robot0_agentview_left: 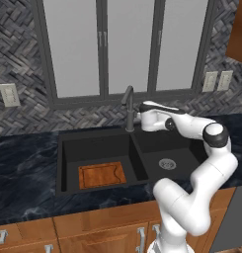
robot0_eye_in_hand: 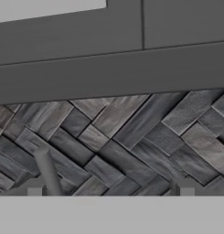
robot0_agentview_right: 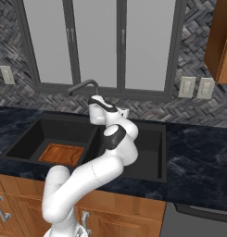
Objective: Turn on the sink faucet with hot water and rinse the cutting board for ten seconds, then turn off the faucet. Push the cutting board to reach the water if necessary.
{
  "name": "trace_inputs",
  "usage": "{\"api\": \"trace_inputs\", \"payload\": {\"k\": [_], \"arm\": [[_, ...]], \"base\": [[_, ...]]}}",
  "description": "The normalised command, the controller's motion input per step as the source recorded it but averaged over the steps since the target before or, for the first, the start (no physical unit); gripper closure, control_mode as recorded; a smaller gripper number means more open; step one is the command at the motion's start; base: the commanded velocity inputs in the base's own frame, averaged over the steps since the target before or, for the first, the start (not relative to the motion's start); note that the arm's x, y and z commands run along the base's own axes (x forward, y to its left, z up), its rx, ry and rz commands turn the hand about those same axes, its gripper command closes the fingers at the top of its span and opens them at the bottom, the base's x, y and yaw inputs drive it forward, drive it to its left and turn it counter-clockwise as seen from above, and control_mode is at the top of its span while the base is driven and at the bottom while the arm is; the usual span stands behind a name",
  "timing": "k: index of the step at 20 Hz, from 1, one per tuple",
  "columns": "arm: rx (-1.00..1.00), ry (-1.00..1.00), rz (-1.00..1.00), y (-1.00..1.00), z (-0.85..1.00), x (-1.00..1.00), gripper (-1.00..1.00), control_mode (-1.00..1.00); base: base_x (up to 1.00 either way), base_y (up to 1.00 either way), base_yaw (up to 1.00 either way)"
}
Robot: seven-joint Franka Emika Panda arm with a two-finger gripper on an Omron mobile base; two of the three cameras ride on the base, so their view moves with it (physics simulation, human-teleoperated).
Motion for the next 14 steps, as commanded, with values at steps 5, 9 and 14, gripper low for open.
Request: {"api": "trace_inputs", "payload": {"k": [5,9,14], "arm": [[0.0,0.0,0.0,-0.21,0.0,-0.24,-1.0,-1.0],[0.0,0.0,0.0,-0.23,0.0,-0.07,-1.0,-1.0],[0.0,0.0,0.0,-0.1,0.0,0.0,-1.0,-1.0]], "base": [[0.0,0.0,0.0],[0.0,0.0,0.0],[0.0,0.0,0.0]]}}
